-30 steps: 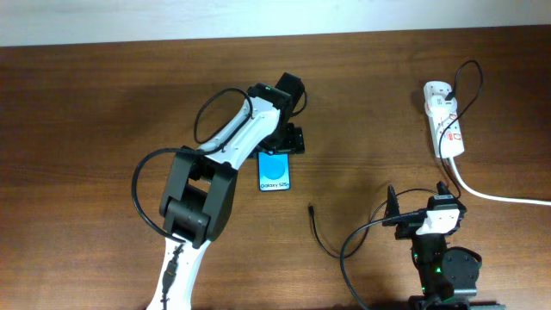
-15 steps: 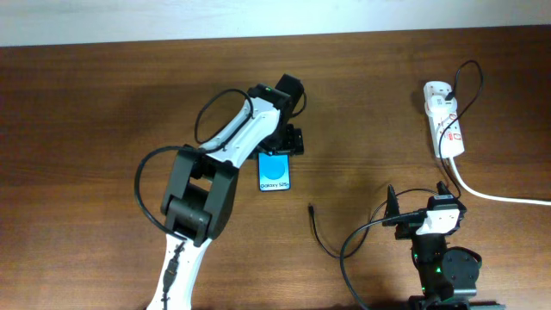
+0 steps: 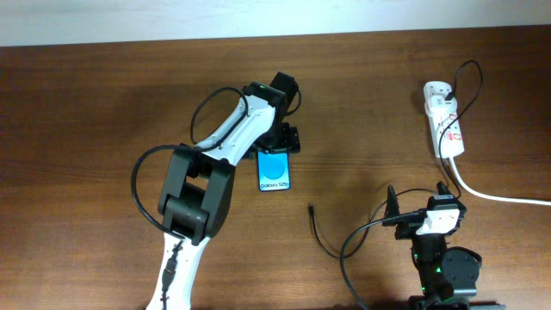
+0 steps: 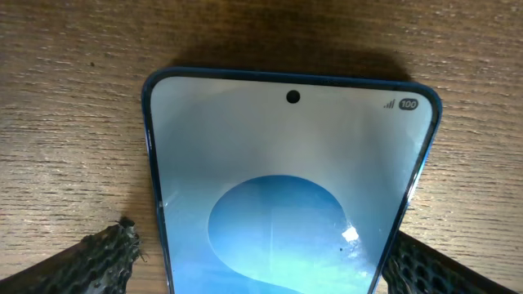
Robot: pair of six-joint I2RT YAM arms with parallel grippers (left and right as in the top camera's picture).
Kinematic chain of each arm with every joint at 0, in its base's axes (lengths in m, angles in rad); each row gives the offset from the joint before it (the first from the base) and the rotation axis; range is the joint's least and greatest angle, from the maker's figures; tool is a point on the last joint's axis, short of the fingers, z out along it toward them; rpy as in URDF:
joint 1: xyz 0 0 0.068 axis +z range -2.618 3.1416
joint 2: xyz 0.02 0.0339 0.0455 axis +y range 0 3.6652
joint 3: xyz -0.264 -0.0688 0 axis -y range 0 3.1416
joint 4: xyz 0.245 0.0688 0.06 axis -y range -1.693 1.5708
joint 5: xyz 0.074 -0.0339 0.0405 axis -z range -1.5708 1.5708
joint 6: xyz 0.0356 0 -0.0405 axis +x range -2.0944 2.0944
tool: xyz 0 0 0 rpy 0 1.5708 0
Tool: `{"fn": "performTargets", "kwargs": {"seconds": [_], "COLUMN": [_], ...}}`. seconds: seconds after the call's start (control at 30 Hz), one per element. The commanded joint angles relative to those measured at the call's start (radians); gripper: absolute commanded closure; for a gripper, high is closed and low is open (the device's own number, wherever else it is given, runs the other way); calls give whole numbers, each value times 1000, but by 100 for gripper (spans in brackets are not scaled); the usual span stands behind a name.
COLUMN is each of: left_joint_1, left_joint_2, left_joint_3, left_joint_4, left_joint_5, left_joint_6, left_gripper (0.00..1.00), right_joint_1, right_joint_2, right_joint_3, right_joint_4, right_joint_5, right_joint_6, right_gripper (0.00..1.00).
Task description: Plug charger to phone and switch on socket
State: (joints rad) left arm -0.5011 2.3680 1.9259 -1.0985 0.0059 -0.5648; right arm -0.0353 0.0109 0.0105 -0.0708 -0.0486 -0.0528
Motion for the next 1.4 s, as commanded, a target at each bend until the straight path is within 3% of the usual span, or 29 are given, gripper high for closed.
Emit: {"fn": "performTargets", "kwargs": {"seconds": [0.0, 1.37], "left_joint_1": [-13, -46], "left_joint_2": [56, 56], "left_joint_3": [-11, -10], "left_joint_4": [1, -39], "left_joint_5": [16, 16], "left_joint_6": [12, 12], "left_gripper": [1, 1], "right_joint_1": [9, 9], "right_joint_2": [-7, -7], "right_joint_3": [-5, -5], "right_joint_4": [-5, -5], "right_joint_5": [5, 5], "right_joint_6": [0, 1], "right_gripper": [2, 1]}}
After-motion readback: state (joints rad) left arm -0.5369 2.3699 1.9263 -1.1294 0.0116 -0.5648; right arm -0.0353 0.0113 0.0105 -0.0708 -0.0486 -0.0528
